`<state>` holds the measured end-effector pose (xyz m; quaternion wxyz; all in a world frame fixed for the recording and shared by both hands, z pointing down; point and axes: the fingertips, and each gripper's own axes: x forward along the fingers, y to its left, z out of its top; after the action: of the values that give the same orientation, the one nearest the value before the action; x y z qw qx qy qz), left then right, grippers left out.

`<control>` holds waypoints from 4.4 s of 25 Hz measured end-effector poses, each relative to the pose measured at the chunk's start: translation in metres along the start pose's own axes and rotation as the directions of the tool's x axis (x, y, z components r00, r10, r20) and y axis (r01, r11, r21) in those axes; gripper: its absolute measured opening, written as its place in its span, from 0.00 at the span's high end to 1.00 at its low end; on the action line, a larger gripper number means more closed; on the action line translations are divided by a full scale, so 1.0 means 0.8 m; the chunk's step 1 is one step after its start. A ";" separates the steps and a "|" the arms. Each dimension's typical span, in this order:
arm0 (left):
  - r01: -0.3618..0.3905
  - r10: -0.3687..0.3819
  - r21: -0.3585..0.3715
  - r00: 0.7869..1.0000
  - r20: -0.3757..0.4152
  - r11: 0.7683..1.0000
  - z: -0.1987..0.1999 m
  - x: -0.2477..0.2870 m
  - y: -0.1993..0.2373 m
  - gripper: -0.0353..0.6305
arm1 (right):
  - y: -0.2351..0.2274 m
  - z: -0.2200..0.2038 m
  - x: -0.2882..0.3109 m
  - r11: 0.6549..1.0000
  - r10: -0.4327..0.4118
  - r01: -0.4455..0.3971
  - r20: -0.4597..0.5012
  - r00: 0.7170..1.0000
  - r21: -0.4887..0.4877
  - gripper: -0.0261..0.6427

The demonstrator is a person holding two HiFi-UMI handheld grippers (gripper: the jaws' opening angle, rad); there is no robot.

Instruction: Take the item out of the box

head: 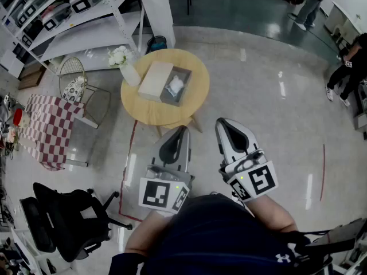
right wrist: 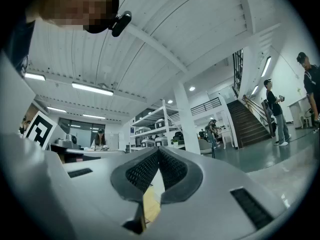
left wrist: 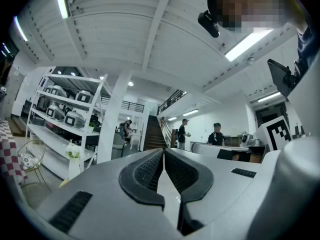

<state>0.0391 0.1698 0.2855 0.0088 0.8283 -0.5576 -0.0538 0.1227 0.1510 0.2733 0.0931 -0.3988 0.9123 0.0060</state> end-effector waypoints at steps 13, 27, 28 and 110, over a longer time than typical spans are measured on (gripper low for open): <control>0.012 -0.012 -0.025 1.000 -0.011 1.000 0.008 -0.041 0.042 0.91 | 0.058 -0.002 0.017 1.000 -0.012 0.012 -0.012 1.000 -0.008 0.94; 0.062 -0.064 -0.094 0.998 -0.013 0.994 -0.002 -0.082 0.128 0.91 | 0.121 -0.034 0.067 0.997 -0.073 0.075 -0.056 0.996 0.029 0.94; 0.069 -0.071 -0.101 0.997 -0.015 0.992 -0.005 -0.086 0.136 0.91 | 0.127 -0.038 0.072 0.996 -0.079 0.081 -0.061 0.995 0.028 0.94; 0.050 0.004 0.060 0.733 -0.680 0.997 -0.361 0.355 0.358 0.84 | -0.223 -0.238 0.339 0.910 -0.155 0.276 -0.363 0.919 0.310 0.94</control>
<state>-0.0909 -0.2145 0.5718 0.1803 0.7973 -0.5073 0.2728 0.0411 -0.1838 0.4242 0.0094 -0.4703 0.8503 -0.2360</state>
